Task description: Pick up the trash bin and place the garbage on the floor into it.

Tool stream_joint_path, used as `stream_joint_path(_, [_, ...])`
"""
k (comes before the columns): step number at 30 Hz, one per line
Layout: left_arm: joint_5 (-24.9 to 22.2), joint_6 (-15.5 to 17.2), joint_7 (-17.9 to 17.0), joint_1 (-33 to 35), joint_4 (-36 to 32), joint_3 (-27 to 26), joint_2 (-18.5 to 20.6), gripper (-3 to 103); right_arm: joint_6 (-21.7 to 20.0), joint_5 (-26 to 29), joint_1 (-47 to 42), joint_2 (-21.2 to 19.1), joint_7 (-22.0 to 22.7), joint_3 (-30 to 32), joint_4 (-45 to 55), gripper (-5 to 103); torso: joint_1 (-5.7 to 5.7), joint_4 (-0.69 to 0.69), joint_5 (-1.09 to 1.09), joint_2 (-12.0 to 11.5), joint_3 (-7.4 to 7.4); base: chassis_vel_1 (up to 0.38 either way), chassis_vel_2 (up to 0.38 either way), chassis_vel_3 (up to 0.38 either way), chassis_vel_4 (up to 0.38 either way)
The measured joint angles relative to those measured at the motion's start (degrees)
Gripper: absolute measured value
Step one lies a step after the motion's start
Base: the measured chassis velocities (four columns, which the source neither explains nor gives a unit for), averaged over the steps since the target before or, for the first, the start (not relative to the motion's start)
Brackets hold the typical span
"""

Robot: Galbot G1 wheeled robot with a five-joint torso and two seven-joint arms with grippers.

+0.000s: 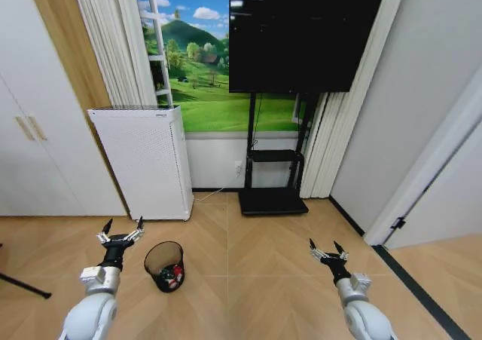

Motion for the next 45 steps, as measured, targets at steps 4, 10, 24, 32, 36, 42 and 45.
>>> stream_joint_path(4, [0.0,0.0,-0.01,0.01,0.0,0.0,0.0,100,0.0,0.0,-0.01,0.0,0.0,-0.01,0.0,100,-0.02,-0.01,-0.04,-0.03,-0.02,0.368,-0.356,-0.39,0.373])
stream_joint_path(10, [0.0,-0.01,0.0,0.0,0.0,0.0,0.0,100,0.0,0.0,-0.02,0.0,-0.02,-0.01,0.0,100,-0.04,0.0,-0.05,-0.07,-0.05,0.353,-0.358,-0.355,0.352])
stream_joint_path(24, [0.0,0.01,-0.01,0.0,0.0,-0.01,0.01,100,-0.01,0.0,-0.02,0.0,0.0,-0.02,-0.01,100,-0.05,-0.01,0.15,-0.14,-0.07,0.351,-0.353,-0.35,0.353])
stream_joint_path(32, [-0.01,0.02,-0.02,0.02,0.01,-0.01,0.0,100,0.0,0.0,-0.02,0.0,-0.01,-0.01,0.01,100,-0.1,0.0,-0.04,-0.13,-0.1,0.181,-0.181,-0.231,0.214])
stream_joint_path(36, [-0.01,0.01,0.01,-0.02,0.0,0.02,0.01,100,0.0,0.0,-0.01,0.0,0.0,-0.01,0.0,100,-0.04,-0.02,0.07,-0.18,-0.08,-0.027,0.02,0.004,-0.007])
stream_joint_path(42, [-0.01,0.01,0.01,-0.02,0.0,0.01,0.01,100,0.0,0.0,0.01,0.0,0.0,-0.01,0.0,100,-0.02,0.01,0.04,-0.2,-0.07,-0.055,0.05,0.076,-0.052])
stream_joint_path(45, [-0.01,0.01,0.01,-0.01,0.0,0.0,0.01,100,0.0,0.0,0.01,0.0,0.0,-0.01,0.0,100,-0.04,-0.01,0.05,-0.19,-0.09,-0.013,0.019,0.016,-0.003])
